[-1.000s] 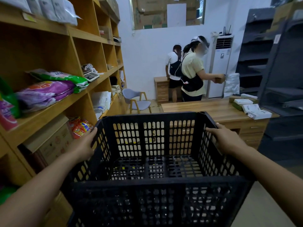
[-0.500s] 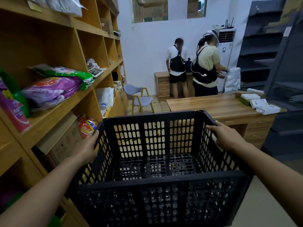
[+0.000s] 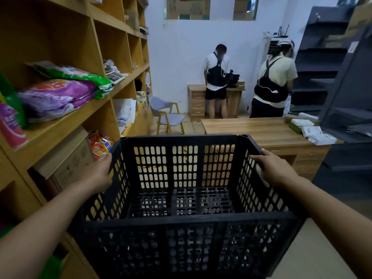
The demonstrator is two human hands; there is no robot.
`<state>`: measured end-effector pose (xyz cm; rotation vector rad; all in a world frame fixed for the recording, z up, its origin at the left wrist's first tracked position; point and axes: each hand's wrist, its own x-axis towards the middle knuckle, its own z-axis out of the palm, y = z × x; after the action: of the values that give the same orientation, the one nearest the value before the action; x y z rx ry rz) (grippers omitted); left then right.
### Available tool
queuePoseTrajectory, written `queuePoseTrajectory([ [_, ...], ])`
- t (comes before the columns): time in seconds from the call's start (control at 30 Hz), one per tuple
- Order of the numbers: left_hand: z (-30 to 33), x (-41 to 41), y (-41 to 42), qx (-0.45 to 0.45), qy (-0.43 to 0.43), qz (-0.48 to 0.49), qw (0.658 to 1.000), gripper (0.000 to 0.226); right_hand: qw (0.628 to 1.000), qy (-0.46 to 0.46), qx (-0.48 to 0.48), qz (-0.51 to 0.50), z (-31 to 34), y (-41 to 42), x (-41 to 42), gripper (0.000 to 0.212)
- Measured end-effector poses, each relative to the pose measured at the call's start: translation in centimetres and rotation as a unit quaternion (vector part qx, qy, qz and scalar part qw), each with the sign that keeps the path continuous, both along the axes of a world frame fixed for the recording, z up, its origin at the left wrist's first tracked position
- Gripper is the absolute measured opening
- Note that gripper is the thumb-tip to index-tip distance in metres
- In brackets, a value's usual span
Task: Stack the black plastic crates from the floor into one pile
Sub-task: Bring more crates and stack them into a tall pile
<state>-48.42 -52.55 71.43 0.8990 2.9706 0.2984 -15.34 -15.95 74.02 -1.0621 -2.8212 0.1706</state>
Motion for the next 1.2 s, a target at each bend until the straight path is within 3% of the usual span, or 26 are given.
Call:
queuePoseTrajectory([
  [0.43, 0.3, 1.8, 0.1, -0.027, 0.036, 0.029, 0.999, 0.079, 0.999, -0.007, 0.008, -0.031, 0.2, -1.0, -0.5, 0.064],
  [0.57, 1.0, 2.2, -0.1, -0.046, 0.011, 0.029, 0.998, 0.084, 0.999, 0.004, -0.006, -0.043, 0.8, -1.6, 0.2, 0.063],
  [0.77, 2.2, 4.0, -0.3, -0.065, 0.043, 0.014, 0.997, 0.075, 0.998, 0.007, -0.035, -0.047, -0.2, -3.6, 3.1, 0.070],
  [0.87, 2.8, 6.0, -0.7, -0.048, 0.016, 0.014, 0.999, 0.069, 0.999, 0.016, -0.032, -0.041, -0.5, -4.6, 4.9, 0.070],
  [1.2, 2.5, 12.8, -4.6, 0.014, -0.035, 0.064, 0.997, 0.081, 0.994, 0.085, -0.054, -0.030, -0.5, -6.7, 7.0, 0.051],
])
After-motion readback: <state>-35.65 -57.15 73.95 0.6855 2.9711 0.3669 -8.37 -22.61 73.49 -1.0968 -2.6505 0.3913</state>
